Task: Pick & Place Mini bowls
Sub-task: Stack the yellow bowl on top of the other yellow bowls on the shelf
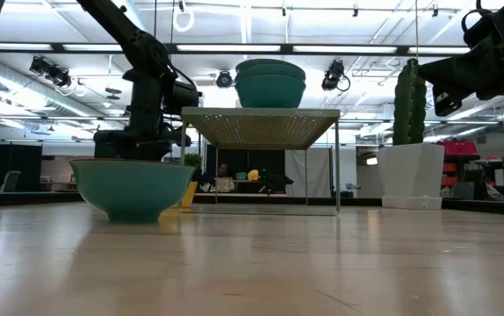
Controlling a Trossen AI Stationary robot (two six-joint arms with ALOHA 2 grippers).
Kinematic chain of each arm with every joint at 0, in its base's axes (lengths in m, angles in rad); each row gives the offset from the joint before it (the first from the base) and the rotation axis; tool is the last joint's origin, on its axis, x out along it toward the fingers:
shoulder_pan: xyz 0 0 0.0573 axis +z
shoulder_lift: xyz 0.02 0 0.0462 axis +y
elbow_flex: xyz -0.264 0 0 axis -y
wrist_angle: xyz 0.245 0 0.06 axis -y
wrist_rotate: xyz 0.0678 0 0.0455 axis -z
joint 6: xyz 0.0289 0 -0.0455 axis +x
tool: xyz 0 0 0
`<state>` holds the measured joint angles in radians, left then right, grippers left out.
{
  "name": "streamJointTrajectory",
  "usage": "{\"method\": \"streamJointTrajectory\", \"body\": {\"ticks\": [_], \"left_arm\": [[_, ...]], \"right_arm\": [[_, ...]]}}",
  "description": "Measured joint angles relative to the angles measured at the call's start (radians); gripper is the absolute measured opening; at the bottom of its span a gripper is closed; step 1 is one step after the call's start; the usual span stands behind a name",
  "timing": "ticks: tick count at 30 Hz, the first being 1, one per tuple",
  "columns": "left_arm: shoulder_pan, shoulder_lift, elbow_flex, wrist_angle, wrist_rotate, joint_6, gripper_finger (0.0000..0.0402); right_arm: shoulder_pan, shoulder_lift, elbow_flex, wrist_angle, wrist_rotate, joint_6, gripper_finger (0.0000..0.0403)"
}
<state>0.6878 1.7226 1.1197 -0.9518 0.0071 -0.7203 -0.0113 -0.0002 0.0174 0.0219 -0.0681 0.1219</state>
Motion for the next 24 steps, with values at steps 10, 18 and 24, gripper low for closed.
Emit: {"method": "streamJointTrajectory", "body": {"ticks": [10,18,24], "left_arm": [[-0.001,0.001,-0.059,0.015,-0.01,-0.001,0.0158],[-0.002,0.001,-0.06,0.035,-0.01,0.0,0.0132],[-0.002,0.001,-0.06,0.057,-0.01,0.0,0.012]], "right_arm": [[0.0,0.0,0.0,0.0,0.0,0.0,0.0027],[0.0,0.0,0.0,0.0,0.0,0.0,0.0027],[0.0,0.0,0.0,0.0,0.0,0.0,0.0027]]}}
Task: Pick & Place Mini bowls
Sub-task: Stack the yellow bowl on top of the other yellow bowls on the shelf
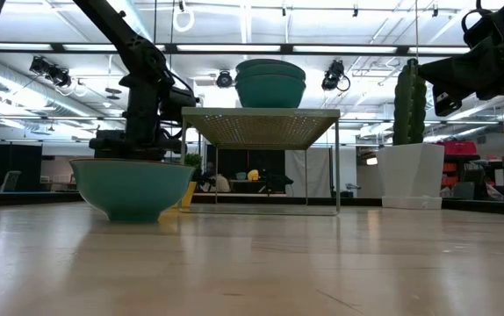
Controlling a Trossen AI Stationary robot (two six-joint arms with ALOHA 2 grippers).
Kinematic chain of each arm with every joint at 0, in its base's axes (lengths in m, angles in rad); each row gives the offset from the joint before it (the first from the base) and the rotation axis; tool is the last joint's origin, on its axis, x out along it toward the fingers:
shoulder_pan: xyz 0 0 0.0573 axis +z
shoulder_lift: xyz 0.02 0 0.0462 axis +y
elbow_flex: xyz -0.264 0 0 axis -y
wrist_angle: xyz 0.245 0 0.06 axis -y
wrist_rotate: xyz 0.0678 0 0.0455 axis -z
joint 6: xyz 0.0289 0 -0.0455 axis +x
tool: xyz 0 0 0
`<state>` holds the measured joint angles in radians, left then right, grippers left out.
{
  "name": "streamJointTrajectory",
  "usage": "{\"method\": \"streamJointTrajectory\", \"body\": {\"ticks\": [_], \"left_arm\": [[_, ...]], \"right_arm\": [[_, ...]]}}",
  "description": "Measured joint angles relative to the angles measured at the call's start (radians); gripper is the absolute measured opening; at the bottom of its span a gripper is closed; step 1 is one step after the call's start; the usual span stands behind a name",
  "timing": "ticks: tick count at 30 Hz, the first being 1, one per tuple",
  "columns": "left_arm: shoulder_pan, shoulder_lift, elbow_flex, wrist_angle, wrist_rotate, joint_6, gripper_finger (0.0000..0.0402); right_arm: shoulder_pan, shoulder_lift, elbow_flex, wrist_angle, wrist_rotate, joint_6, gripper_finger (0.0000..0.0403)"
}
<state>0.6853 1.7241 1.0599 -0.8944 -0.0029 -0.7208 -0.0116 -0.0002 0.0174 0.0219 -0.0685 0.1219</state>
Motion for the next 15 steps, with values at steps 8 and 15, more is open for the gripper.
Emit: {"method": "streamJointTrajectory", "body": {"ticks": [8,15], "left_arm": [[0.0,0.0,0.0,0.001,0.0,0.0,0.0077],[0.0,-0.002,0.001,0.002,0.005,0.008,0.0019]], "right_arm": [[0.0,0.0,0.0,0.0,0.0,0.0,0.0027],[0.0,0.0,0.0,0.0,0.0,0.0,0.0027]]}}
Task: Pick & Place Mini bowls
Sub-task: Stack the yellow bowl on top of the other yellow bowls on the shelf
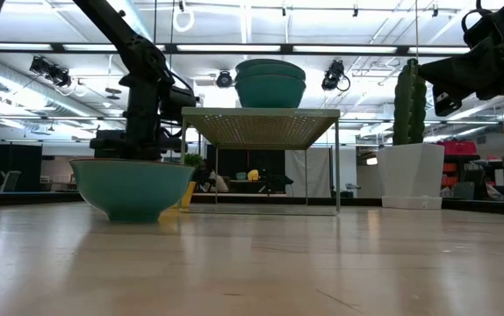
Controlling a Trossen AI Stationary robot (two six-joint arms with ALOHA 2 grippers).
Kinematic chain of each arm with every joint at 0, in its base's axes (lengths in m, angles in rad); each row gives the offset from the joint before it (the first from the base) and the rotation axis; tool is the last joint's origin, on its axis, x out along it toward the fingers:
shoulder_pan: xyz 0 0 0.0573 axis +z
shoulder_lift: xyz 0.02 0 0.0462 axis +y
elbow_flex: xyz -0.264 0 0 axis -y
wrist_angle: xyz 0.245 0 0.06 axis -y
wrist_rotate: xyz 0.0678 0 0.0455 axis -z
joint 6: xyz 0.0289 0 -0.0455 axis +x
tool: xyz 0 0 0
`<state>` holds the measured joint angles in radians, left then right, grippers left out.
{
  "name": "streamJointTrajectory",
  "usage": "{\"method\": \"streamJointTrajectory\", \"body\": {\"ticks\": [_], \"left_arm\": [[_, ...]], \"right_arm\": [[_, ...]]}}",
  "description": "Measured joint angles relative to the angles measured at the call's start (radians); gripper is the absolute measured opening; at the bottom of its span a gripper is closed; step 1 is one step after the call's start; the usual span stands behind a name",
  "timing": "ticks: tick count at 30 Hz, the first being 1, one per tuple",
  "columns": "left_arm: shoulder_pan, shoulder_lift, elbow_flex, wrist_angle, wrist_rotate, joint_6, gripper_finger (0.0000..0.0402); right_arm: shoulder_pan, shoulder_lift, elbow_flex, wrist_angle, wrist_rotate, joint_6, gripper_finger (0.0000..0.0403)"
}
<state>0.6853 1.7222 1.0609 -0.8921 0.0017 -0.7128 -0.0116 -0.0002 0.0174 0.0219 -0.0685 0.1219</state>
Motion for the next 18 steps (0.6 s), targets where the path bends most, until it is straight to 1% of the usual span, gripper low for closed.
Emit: {"method": "streamJointTrajectory", "body": {"ticks": [2,7,12,18], "left_arm": [[0.0,-0.002,0.001,0.001,0.003,0.001,0.0009],[-0.003,-0.003,0.001,0.0,0.002,0.003,0.0009],[-0.007,-0.039,0.001,-0.007,-0.001,0.017,0.0006],[-0.007,-0.111,0.0,-0.103,-0.03,0.018,0.0004]], "right_arm": [[0.0,0.0,0.0,0.0,0.0,0.0,0.0027],[0.0,0.0,0.0,0.0,0.0,0.0,0.0027],[0.0,0.0,0.0,0.0,0.0,0.0,0.0027],[0.0,0.0,0.0,0.0,0.0,0.0,0.0027]]}}
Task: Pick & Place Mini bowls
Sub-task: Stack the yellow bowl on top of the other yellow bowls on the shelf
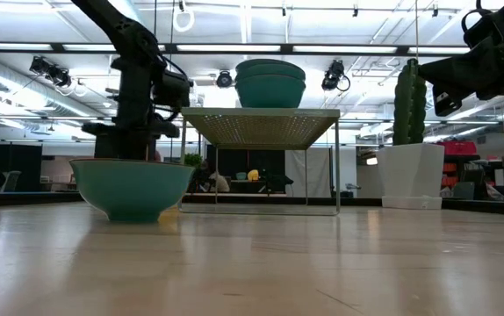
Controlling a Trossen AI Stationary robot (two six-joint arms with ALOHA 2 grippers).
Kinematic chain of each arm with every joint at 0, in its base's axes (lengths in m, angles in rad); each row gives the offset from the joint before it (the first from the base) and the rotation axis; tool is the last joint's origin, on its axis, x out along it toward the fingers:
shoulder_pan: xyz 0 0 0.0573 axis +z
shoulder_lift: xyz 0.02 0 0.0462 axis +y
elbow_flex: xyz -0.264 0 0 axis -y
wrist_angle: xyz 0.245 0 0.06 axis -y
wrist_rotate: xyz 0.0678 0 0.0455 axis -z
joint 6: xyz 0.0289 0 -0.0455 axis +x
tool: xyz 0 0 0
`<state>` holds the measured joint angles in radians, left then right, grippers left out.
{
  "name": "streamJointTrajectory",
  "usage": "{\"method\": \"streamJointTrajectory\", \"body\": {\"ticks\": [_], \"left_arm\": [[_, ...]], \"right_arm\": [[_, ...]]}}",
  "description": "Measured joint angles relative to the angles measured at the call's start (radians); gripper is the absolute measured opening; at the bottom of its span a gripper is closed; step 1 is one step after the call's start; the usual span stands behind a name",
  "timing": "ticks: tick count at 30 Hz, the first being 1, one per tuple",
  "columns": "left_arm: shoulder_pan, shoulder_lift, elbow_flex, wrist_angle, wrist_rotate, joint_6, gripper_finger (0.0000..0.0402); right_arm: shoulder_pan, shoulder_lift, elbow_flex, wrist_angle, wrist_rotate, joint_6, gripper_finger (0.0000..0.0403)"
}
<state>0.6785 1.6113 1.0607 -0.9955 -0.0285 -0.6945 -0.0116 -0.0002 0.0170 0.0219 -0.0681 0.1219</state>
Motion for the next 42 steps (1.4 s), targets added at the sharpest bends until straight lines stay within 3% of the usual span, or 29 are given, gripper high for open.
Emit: {"method": "streamJointTrajectory", "body": {"ticks": [12,20,35,42], "left_arm": [[0.003,-0.17,0.015,-0.123,-0.031,-0.001,0.0003],[0.003,-0.189,0.238,-0.235,-0.103,0.044,0.0003],[0.002,-0.184,0.552,-0.267,-0.064,0.105,0.0003],[0.002,-0.121,0.705,-0.267,-0.043,0.149,0.0003]], "right_arm": [[0.0,0.0,0.0,0.0,0.0,0.0,0.0027],[0.0,0.0,0.0,0.0,0.0,0.0,0.0027],[0.0,0.0,0.0,0.0,0.0,0.0,0.0027],[0.0,0.0,0.0,0.0,0.0,0.0,0.0027]]}}
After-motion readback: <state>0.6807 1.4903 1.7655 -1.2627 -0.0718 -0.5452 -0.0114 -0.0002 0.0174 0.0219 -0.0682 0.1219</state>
